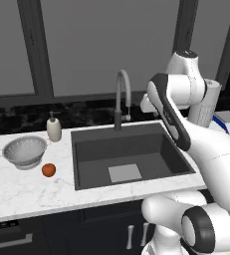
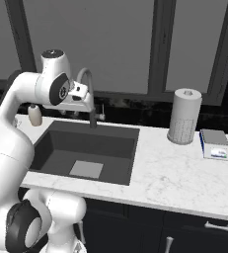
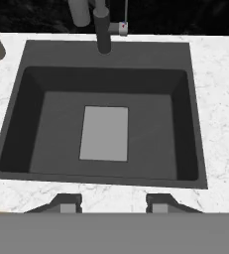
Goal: Put the colander in the sink, put the orange in the colander, and turn on the sink faucet and pour water over the colander.
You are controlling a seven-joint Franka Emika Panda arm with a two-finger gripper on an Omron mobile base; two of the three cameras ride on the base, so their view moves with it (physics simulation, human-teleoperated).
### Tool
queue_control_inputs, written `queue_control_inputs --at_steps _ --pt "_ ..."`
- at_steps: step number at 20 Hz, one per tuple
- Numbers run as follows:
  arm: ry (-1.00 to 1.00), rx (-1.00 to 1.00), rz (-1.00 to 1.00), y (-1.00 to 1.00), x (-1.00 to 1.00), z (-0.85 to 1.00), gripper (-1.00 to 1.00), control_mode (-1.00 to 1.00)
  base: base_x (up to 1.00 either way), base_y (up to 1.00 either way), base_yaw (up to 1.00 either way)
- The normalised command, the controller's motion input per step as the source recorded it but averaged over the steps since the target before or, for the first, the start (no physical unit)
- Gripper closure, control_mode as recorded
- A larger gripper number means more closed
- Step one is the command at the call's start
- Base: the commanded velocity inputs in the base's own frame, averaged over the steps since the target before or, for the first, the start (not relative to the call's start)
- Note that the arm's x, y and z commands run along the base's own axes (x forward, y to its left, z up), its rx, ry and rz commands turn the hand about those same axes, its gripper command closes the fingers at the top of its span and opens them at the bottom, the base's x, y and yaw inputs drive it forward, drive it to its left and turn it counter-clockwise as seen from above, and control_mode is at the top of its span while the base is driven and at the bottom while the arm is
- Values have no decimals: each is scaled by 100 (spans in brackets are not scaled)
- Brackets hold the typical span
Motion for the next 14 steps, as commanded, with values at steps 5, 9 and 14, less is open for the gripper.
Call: queue_control_inputs --at_steps 5,9,14 --pt "-5 0 0 47 -6 0 -100 -100 0 0 0" --pt "0 0 0 100 0 -3 -100 -100 0 0 0" --pt "0 0 0 94 -4 -14 -100 -100 0 0 0"
